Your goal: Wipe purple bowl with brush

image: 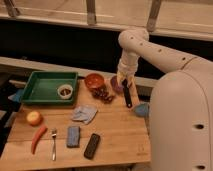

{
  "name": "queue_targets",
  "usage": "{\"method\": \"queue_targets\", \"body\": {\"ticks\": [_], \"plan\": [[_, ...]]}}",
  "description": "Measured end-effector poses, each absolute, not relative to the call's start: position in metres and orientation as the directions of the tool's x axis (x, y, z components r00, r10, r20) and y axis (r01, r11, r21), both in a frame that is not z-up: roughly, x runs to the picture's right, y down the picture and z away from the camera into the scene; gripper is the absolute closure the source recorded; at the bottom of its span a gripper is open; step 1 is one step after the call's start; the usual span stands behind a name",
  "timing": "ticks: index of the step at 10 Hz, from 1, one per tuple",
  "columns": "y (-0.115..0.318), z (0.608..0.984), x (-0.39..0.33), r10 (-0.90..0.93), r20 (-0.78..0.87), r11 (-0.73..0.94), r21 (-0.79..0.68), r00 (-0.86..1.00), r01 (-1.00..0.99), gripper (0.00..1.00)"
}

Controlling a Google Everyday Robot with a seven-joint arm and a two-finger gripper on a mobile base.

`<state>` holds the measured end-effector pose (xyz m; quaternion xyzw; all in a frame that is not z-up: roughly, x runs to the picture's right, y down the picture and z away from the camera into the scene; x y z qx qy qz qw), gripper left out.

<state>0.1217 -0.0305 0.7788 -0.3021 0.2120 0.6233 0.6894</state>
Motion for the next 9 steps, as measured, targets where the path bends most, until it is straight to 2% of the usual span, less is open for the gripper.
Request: {"method": "queue_targets", "body": {"ticks": [3,9], "plan": [[-0.02,0.785,0.119,0.728,-0.662,0.059,-0.196,0.176,-0.979,0.87],[0.006,0.845,0.124,0.726,-0.649,0.087,-0.243,0.229,-0.966,0.87]]}}
